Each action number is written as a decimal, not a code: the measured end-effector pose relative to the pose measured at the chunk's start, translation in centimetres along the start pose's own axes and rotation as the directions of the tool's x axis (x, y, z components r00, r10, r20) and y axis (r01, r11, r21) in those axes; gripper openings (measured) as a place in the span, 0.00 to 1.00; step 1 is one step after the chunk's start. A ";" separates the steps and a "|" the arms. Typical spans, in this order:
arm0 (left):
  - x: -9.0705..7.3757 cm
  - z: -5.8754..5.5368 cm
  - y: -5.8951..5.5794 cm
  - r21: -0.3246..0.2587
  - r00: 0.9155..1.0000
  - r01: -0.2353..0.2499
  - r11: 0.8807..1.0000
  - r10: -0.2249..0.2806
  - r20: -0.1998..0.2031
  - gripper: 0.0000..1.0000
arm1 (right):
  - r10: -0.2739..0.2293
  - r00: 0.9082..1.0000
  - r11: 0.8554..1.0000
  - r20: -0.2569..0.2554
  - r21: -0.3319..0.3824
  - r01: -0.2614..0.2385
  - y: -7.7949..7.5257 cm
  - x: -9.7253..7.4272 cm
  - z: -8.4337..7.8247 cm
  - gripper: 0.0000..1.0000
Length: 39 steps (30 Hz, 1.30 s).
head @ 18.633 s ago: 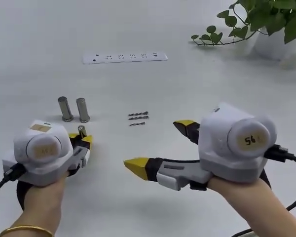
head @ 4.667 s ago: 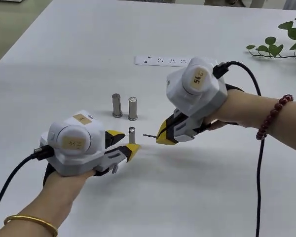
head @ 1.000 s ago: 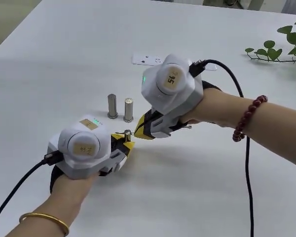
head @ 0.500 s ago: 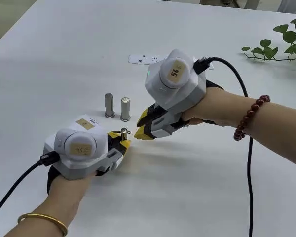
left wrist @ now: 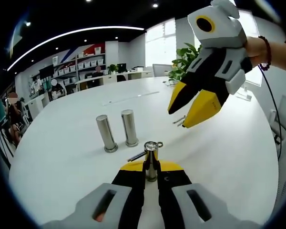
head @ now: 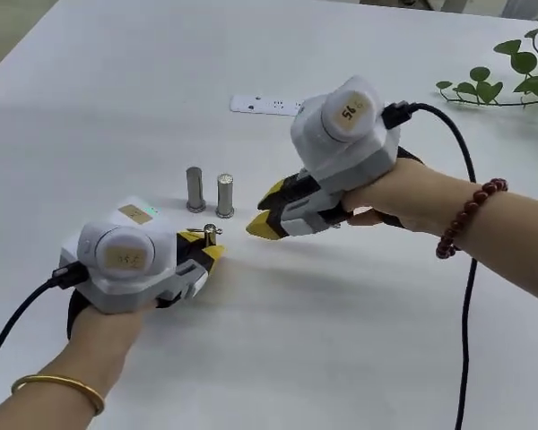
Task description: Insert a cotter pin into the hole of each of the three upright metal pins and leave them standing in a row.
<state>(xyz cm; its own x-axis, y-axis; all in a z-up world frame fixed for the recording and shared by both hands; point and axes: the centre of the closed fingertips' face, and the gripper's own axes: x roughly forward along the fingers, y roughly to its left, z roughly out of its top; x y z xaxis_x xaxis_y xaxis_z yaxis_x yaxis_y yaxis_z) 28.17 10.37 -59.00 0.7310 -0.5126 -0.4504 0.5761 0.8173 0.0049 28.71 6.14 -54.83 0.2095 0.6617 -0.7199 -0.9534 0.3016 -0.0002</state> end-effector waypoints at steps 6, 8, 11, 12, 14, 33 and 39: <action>-0.1 0.0 0.1 -0.010 1.000 0.002 1.000 -0.002 0.002 0.06 | -0.008 1.000 1.000 0.009 0.018 0.008 0.1 0.0 -0.4 0.21; -0.1 0.0 0.1 -0.009 1.000 -0.001 1.000 0.001 0.003 0.06 | -0.010 1.000 0.999 0.012 0.031 0.010 0.0 0.0 -0.6 0.21; 0.0 0.0 0.2 -0.013 1.000 -0.001 1.000 0.001 0.002 0.06 | -0.016 1.000 0.999 0.011 0.040 0.016 0.0 -0.1 -0.8 0.21; 0.0 0.0 0.2 -0.015 1.000 -0.001 1.000 0.001 0.001 0.06 | -0.017 1.000 0.999 0.007 0.038 0.017 0.0 -0.1 -0.9 0.21; 0.0 0.0 0.2 -0.018 1.000 0.001 1.000 -0.001 0.000 0.06 | -0.018 1.000 0.999 0.000 0.031 0.018 -0.1 0.0 -1.0 0.21; -0.2 -1.2 -0.1 -0.047 0.999 -0.003 0.999 0.001 -0.051 0.22 | -0.036 0.999 0.999 0.020 0.038 0.035 -0.7 0.2 -0.6 0.23; -0.9 -0.9 0.2 -0.075 0.999 -0.015 0.997 0.011 -0.049 0.33 | -0.067 0.995 0.996 0.073 0.066 0.062 -1.4 0.6 0.5 0.24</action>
<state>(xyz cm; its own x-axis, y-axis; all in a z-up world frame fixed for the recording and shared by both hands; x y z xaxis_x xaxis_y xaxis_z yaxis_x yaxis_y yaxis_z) 27.27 11.19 -59.40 0.7190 -0.4898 -0.4931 0.5360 0.8424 -0.0552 30.23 6.44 -54.90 0.2877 0.6884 -0.6658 -0.9222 0.3867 0.0014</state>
